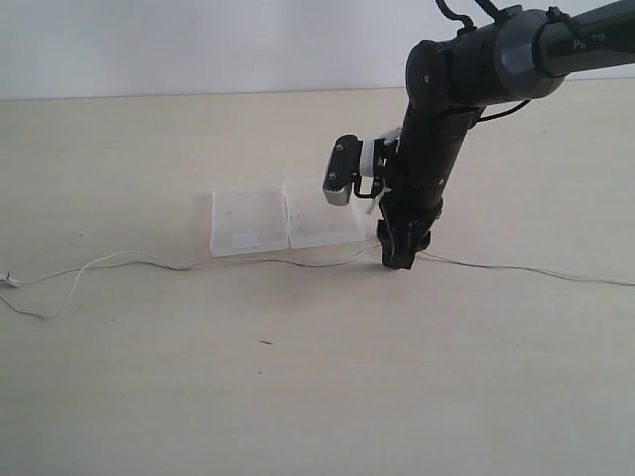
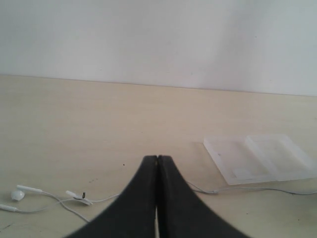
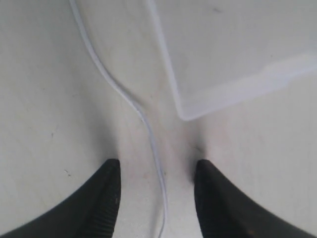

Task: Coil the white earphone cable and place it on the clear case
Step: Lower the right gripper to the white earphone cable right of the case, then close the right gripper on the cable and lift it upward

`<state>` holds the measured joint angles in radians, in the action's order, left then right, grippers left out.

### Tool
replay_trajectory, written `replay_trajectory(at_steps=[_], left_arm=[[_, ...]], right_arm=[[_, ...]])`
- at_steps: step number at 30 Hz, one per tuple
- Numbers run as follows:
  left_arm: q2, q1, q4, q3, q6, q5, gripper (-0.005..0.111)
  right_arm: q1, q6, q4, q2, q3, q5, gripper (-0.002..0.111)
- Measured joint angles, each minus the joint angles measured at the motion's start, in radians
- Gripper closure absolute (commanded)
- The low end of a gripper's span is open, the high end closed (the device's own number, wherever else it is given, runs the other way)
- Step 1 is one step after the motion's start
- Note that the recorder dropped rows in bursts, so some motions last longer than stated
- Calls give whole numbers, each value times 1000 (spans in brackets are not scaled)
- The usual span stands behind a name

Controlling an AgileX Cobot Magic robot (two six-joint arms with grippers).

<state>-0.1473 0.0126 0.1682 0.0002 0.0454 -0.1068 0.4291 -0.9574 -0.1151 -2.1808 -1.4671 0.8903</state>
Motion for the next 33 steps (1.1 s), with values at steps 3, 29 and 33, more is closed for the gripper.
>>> replay_trajectory(at_steps=[3,29,33], left_arm=[[0,0,0,0,0,0,107],[0,0,0,0,0,0,107],[0,0,0,0,0,0,107]], right_arm=[[0,0,-2,0,0,0,64],[35,7,0,-11,-4,-24,64],[35,13,9,-11,-4,-22,69]])
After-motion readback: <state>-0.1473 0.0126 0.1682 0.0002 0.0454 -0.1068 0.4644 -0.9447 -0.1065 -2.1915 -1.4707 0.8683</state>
